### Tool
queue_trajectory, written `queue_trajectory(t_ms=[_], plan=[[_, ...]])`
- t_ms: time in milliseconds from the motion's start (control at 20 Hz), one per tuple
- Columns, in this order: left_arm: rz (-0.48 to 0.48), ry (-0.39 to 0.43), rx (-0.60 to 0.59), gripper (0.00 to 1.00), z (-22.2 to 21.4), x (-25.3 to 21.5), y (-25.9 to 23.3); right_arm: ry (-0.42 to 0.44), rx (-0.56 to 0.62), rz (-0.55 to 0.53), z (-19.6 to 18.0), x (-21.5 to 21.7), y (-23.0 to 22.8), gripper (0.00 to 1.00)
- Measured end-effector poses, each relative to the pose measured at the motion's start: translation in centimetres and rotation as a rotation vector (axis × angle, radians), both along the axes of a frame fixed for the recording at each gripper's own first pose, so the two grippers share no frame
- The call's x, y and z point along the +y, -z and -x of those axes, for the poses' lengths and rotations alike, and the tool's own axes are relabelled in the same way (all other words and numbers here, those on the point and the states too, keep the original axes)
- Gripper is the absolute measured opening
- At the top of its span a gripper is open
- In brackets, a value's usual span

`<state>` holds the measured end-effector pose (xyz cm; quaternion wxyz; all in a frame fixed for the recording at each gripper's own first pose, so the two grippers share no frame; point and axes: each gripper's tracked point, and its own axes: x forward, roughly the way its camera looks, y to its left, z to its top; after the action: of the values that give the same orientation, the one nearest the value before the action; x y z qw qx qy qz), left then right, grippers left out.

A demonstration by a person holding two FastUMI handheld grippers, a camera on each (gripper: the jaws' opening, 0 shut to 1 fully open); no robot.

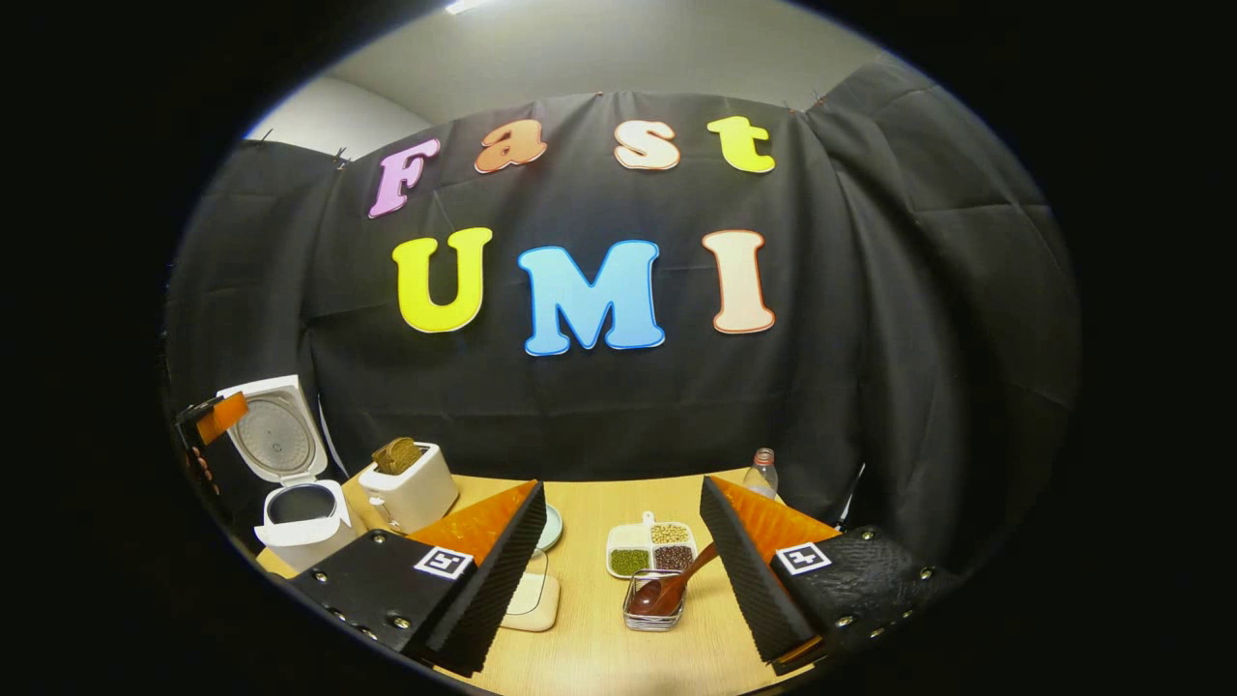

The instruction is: Close the left gripper, press the button to open the rice cooker; take a wooden spoon from the chopstick holder with the right hand, scoop a spoonful of rice and pour it into the rice cooker, then put the wooden spoon back into the chopstick holder.

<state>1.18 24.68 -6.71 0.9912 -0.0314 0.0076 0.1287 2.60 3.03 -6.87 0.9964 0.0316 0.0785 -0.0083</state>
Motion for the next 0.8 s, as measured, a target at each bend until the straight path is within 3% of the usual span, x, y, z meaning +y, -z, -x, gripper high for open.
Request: queue_trajectory(t_ms=[300,800], plan=[[-0.014,0.110,-0.032,0.97,0.5,-6.5,-1.1,0.042,0.009,-0.041,-1.0,-3.1,2.0,0.98],[0.010,0.109,-0.027,0.97,1.0,-8.6,-0.5,0.134,0.131,-0.166,-5.7,-8.2,9.6,0.97]])
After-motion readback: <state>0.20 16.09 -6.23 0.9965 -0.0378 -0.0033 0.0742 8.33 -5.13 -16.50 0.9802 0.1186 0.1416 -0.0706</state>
